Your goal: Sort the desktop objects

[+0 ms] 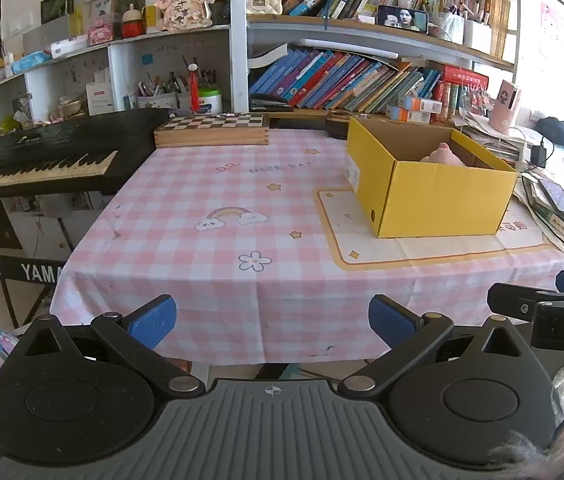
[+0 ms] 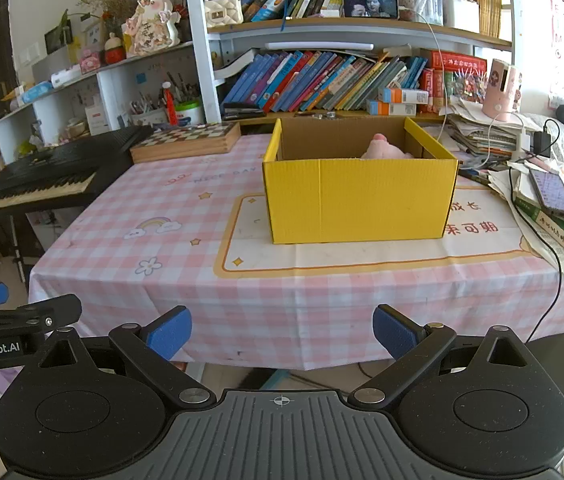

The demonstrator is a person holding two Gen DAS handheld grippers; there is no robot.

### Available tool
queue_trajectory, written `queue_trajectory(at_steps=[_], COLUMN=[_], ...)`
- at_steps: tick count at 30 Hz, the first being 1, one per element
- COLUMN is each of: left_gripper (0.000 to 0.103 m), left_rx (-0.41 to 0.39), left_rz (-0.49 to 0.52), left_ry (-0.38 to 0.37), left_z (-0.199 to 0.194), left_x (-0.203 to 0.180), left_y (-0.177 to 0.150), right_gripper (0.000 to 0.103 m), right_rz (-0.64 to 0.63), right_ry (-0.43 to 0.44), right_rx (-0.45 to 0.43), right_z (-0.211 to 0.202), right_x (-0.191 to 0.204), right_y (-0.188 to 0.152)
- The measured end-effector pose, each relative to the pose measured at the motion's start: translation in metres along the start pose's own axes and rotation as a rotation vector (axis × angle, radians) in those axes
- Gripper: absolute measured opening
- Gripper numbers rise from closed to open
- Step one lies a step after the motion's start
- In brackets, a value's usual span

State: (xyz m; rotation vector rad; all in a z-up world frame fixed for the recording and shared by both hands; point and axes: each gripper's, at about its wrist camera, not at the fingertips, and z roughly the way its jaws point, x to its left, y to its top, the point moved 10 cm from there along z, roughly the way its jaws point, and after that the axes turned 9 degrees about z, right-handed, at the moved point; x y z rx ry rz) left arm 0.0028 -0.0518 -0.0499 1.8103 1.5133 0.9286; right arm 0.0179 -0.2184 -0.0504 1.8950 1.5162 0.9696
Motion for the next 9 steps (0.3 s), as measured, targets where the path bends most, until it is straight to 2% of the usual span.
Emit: queue_trajectory(at_steps=[9], left_gripper=[0.103], left_rx=[-0.015], left_rz=[0.005], left_ry=[-0.002], left_z=[-0.0030], left_x=[-0.0022], left_y=[0.0025], right_gripper=[0.099], right_rz=[0.005], right_ry=[0.002], right_rx=[0.005], right_z=[0.0013], right_x=[0.0021], right_y=[-0.0008])
